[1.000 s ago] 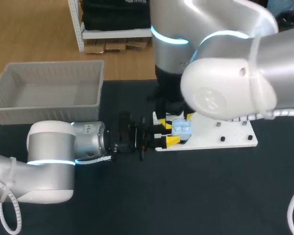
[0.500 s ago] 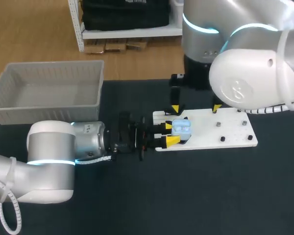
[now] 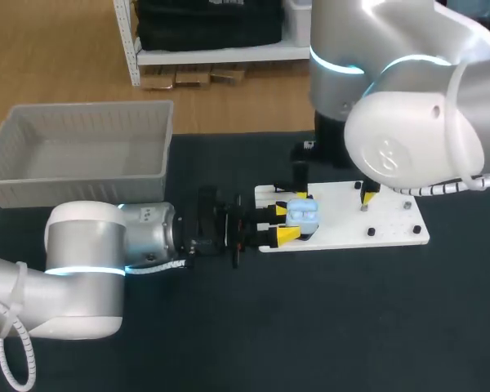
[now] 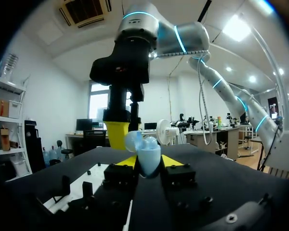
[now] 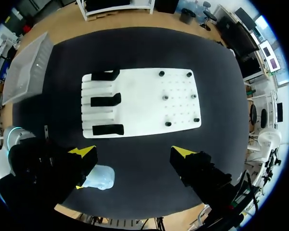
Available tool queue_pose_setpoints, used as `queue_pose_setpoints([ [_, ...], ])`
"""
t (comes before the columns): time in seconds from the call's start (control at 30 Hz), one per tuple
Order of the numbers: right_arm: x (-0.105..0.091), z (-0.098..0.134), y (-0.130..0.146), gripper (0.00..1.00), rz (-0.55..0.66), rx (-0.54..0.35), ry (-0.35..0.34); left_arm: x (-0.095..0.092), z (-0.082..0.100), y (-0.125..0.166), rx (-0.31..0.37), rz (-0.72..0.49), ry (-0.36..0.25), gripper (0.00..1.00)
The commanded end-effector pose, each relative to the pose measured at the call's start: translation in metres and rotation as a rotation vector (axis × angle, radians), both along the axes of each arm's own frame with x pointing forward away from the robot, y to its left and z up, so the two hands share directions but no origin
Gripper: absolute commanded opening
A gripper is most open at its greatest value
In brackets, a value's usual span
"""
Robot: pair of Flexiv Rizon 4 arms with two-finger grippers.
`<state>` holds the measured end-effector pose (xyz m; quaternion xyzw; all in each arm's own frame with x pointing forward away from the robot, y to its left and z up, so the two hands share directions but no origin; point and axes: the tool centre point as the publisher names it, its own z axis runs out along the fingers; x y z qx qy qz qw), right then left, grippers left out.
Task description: Pick up each earbud case from the left stands, insert the matching earbuds, close the lid, and place the case in the box.
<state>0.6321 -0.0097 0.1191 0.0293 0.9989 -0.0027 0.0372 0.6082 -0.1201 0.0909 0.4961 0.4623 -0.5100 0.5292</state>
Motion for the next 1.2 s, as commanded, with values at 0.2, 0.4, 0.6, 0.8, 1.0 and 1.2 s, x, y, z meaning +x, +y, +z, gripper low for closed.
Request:
queue_pose_setpoints([
  [0.2, -0.021, 0.023, -0.009, 1.00, 0.000, 0.039, -0.056, -0.001, 0.000, 0.001, -0.002, 0.002, -0.001, 0.00],
  [0.4, -0.019, 0.025, -0.011, 0.96, -0.003, 0.052, -0.059, -0.001, 0.000, 0.001, -0.002, 0.002, -0.001, 0.00],
  [0.6, -0.015, 0.026, -0.005, 1.00, 0.012, 0.061, -0.089, -0.001, 0.000, 0.001, -0.002, 0.002, -0.001, 0.00],
  [0.8, -0.007, 0.024, -0.001, 1.00, 0.018, 0.057, -0.106, -0.001, 0.000, 0.001, -0.002, 0.002, -0.001, 0.00],
  [1.0, -0.004, 0.015, -0.001, 1.00, 0.018, 0.045, -0.094, -0.001, 0.000, 0.001, -0.002, 0.002, -0.001, 0.00],
  [1.2, -0.008, 0.011, 0.000, 1.00, 0.023, 0.041, -0.073, -0.001, 0.000, 0.001, -0.002, 0.002, -0.001, 0.00],
])
